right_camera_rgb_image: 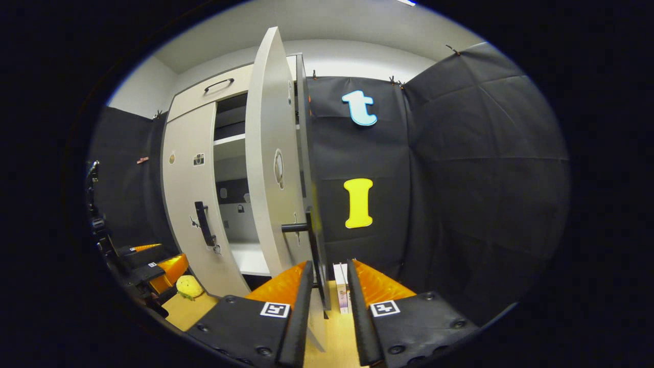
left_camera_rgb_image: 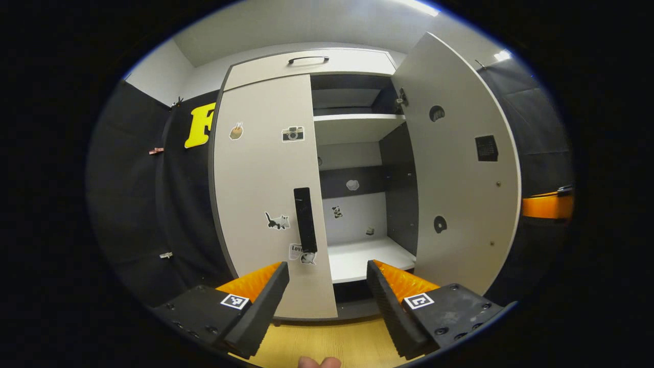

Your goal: Open the right door of the double-door shoe cabinet with the right hand, and open the left door with the left hand.

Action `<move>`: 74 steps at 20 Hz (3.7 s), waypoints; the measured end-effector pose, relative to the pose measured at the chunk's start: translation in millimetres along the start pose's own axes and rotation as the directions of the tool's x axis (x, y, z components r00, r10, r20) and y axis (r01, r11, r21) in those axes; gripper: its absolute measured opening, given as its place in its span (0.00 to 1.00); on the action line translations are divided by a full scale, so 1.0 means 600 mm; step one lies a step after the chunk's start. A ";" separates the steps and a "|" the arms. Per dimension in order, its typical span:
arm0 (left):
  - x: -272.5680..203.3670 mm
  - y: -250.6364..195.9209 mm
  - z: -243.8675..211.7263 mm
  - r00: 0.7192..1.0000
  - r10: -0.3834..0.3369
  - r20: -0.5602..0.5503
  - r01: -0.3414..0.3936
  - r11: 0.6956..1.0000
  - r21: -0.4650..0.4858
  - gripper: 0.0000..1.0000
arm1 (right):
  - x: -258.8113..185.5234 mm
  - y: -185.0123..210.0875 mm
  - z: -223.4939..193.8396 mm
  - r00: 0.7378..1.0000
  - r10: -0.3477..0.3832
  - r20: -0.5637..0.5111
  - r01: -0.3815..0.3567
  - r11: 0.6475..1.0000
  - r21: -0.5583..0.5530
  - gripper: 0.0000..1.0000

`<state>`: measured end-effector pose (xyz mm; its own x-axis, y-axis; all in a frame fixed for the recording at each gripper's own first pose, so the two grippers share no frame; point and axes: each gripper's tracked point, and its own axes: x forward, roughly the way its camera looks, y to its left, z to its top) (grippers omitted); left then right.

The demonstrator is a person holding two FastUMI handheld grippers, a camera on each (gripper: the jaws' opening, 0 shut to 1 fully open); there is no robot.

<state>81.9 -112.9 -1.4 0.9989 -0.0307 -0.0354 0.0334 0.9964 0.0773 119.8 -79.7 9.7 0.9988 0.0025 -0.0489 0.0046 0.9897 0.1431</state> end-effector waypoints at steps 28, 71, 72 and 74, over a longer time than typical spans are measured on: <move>0.302 0.086 0.011 0.996 0.082 0.021 -0.080 0.993 -0.088 0.35 | -0.073 -0.045 0.022 0.992 -0.097 0.084 0.102 0.993 -0.056 0.98; -0.032 0.338 -0.037 0.996 -0.086 -0.015 0.082 0.983 -0.167 0.16 | -0.121 0.296 -0.019 0.987 0.144 0.066 -0.138 0.987 -0.084 0.98; -0.033 0.340 -0.037 0.996 -0.093 -0.012 0.090 0.981 -0.172 0.16 | -0.121 0.299 -0.020 0.987 0.145 0.065 -0.140 0.987 -0.085 0.98; -0.034 0.349 -0.039 0.995 -0.102 -0.007 0.099 0.979 -0.178 0.16 | -0.122 0.303 -0.022 0.987 0.146 0.063 -0.140 0.986 -0.087 0.98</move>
<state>67.6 98.0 -7.8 0.9901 -0.1313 -0.0504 0.1255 0.9865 -0.1054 46.9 101.8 26.5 0.9899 0.1377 0.0346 -0.1396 0.9883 0.0618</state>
